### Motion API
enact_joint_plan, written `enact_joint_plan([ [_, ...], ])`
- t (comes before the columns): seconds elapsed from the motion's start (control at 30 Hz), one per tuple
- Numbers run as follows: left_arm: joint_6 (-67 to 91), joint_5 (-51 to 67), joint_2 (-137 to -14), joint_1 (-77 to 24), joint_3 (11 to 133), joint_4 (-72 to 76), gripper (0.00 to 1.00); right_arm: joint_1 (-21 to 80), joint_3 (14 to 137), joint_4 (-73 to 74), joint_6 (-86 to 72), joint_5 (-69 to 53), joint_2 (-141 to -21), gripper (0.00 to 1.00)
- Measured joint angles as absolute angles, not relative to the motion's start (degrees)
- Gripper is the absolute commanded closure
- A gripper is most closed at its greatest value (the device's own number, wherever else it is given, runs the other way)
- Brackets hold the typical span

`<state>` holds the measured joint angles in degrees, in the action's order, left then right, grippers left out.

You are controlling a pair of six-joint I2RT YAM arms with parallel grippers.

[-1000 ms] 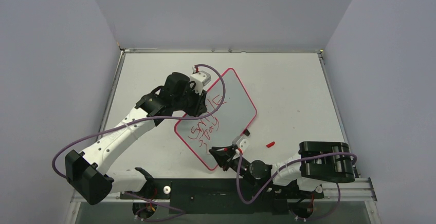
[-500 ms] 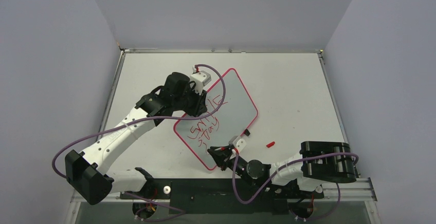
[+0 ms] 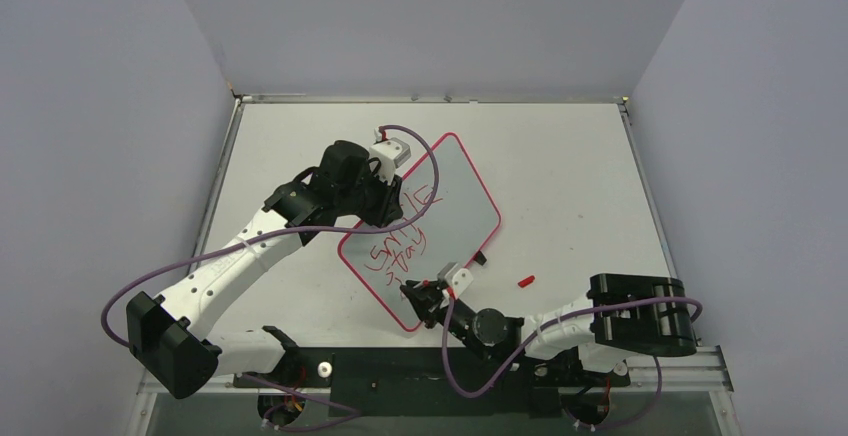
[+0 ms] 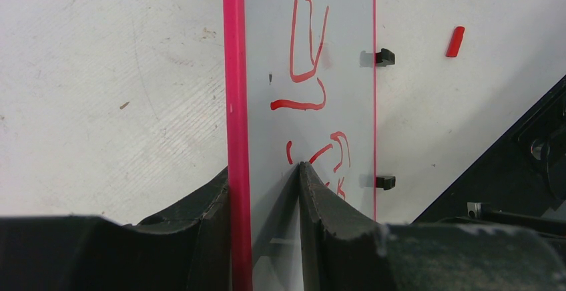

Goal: Write a sentence on the whiteboard

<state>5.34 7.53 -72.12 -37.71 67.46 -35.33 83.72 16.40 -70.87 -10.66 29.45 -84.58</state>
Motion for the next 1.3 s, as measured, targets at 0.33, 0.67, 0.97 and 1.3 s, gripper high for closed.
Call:
enact_joint_plan([
  [0.33,5.3,7.5,-72.1,-37.7,67.5,-35.4,1.0,82.4,16.8,-69.5,-8.4,31.8,-83.0,1.0],
  [0.67,5.3,7.5,-72.1,-37.7,67.5,-35.4,1.0,81.6,16.9,-69.3,-8.3,32.2,-82.7,1.0],
  [0.97,5.3,7.5,-72.1,-37.7,67.5,-35.4,1.0,81.3,16.6,-68.0,-12.0,32.7,-82.0,1.0],
  [1.3,5.3,7.5,-72.1,-37.7,67.5,-35.4,1.0,81.4,15.0,-63.2,-15.7,33.5,-79.8,1.0],
])
